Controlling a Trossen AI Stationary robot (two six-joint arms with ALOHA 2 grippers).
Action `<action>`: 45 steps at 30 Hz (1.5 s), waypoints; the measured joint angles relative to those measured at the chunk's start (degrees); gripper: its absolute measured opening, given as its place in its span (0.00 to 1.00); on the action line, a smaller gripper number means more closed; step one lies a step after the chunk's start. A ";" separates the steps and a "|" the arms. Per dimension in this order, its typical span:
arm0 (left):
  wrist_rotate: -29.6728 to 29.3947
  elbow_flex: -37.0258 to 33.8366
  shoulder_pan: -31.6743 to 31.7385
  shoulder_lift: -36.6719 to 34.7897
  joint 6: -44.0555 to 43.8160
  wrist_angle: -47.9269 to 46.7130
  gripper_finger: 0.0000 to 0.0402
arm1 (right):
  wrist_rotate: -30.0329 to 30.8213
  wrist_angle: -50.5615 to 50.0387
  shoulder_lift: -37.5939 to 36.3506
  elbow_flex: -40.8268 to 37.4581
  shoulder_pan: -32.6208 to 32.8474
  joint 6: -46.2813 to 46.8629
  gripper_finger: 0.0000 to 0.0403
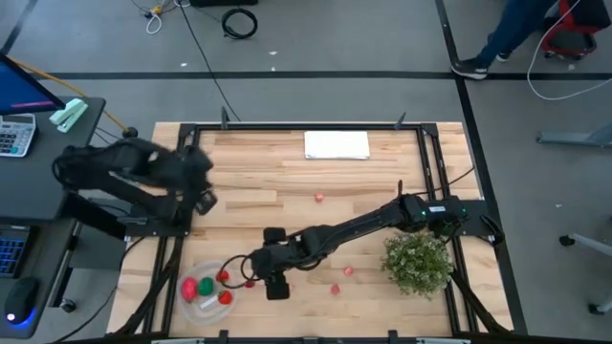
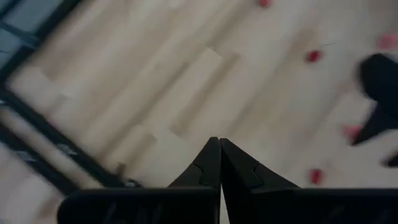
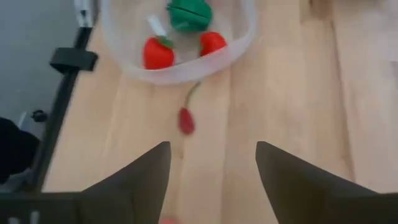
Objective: Pick and placing Produce into tupperware
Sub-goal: Move the transparent plastic container to the center of the table
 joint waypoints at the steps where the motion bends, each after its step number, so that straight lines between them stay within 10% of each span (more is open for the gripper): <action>1: -0.13 -0.40 -3.30 -1.09 -3.19 0.23 0.01 | -0.02 -0.24 -0.01 0.00 0.39 -0.51 0.59; 14: -3.07 -19.49 -39.70 5.17 -39.82 13.63 0.02 | 9.49 -5.90 0.43 -5.03 7.95 3.45 0.06; 21: -3.01 -23.43 -50.56 13.23 -50.32 23.21 0.01 | 11.51 -6.76 -0.10 -4.59 8.45 2.68 0.05; 45: -6.43 -23.47 -51.72 38.20 -66.61 26.26 0.01 | 11.49 -6.64 -0.10 -4.48 7.01 1.17 0.02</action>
